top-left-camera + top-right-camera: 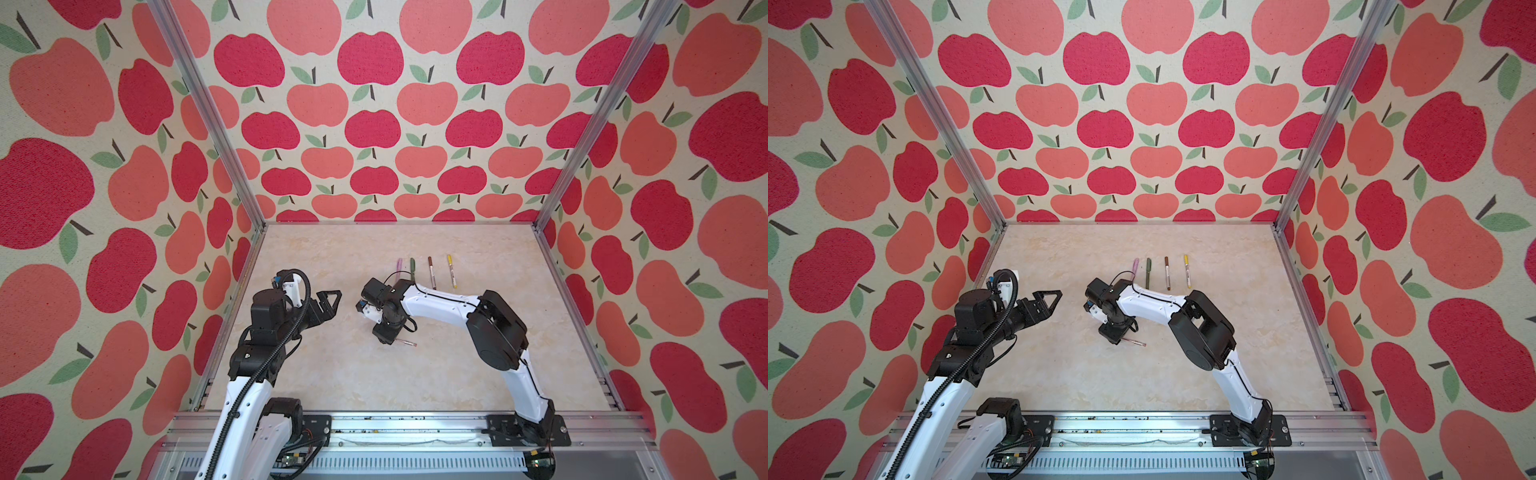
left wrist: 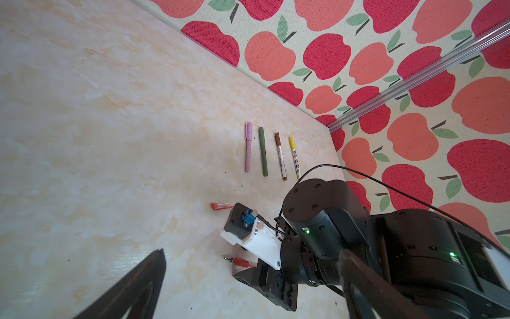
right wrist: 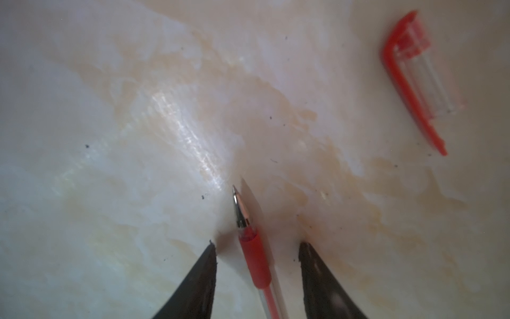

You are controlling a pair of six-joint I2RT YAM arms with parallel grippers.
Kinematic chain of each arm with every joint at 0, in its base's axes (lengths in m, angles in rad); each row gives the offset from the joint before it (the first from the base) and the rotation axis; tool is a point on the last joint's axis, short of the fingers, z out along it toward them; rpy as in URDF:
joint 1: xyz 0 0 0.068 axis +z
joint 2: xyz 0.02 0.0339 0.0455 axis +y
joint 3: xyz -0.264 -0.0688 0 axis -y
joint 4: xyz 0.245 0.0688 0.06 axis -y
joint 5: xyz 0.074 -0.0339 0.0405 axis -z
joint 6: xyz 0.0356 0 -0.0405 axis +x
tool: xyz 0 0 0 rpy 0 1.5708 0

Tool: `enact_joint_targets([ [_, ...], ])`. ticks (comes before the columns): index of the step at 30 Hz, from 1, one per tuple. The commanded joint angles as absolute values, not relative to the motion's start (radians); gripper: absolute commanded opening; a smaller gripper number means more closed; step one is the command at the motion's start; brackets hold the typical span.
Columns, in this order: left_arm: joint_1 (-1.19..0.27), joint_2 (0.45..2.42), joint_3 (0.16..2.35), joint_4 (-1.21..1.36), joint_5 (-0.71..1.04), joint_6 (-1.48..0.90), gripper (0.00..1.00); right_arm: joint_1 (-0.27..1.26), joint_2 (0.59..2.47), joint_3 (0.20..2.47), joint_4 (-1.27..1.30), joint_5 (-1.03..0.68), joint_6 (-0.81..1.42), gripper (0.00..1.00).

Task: Insert the pens into the pen caps
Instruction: 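Reach left gripper to the red gel pen and grasp it while right gripper withdraws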

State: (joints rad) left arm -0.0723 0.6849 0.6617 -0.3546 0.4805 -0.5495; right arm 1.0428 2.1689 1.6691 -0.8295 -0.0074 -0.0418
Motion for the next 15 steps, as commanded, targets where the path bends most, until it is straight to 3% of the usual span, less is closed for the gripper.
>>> enact_joint_targets([
  [1,-0.067,0.678,0.652,-0.33,0.481,-0.557,0.99,1.053,2.209,1.693,-0.87,0.023,-0.06,0.45],
  [15,-0.066,0.679,0.648,-0.329,0.479,-0.562,0.99,1.062,2.231,1.675,-0.865,0.035,-0.047,0.2],
])
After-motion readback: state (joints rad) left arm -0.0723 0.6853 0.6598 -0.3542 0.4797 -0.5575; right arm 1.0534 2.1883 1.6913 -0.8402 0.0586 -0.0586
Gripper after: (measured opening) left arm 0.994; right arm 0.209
